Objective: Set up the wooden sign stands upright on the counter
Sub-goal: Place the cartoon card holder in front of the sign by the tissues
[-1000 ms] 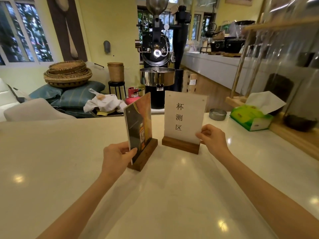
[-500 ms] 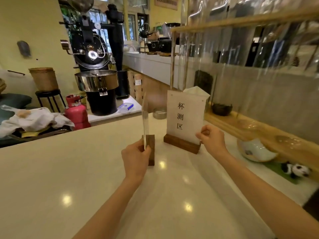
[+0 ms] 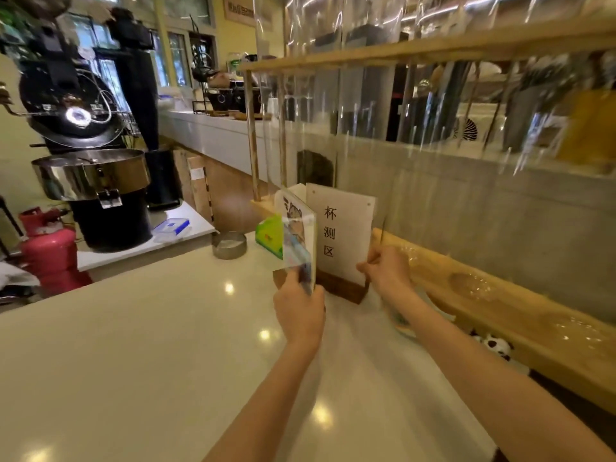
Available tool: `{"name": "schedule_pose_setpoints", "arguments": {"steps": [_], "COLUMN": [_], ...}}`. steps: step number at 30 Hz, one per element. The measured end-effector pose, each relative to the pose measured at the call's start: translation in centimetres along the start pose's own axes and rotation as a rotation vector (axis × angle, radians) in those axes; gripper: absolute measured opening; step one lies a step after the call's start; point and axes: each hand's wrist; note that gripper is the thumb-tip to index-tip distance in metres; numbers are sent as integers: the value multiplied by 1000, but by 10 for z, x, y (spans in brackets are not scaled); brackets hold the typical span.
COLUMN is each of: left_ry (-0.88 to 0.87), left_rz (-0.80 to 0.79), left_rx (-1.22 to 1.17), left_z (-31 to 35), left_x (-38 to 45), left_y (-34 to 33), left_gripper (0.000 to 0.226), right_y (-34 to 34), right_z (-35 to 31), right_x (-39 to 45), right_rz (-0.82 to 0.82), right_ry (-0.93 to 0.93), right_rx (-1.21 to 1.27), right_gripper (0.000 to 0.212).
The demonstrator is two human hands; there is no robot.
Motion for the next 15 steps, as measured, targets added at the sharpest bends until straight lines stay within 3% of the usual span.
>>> {"name": "schedule_pose_setpoints", "arguments": {"steps": [10,15], "left_ry": [35,48], "left_rz": [-8,10], "left_rx": [-78,-100], "left_z": [9,9], "left_x": [8,8], "left_y": [-69,-84], "left_gripper": [52,54], "right_y": [11,8], "right_z": [18,23], "right_x": [23,22], "right_rz": [95,118], "right_ry": [47,83], "right_rx": [-70,-82], "right_gripper": [40,15]}}
Point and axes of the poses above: each hand's wrist, its own x-axis towards the middle knuckle, its own y-axis out of the back of the hand, z = x × y, and after that the axes turned 9 degrees about -x, right-handed
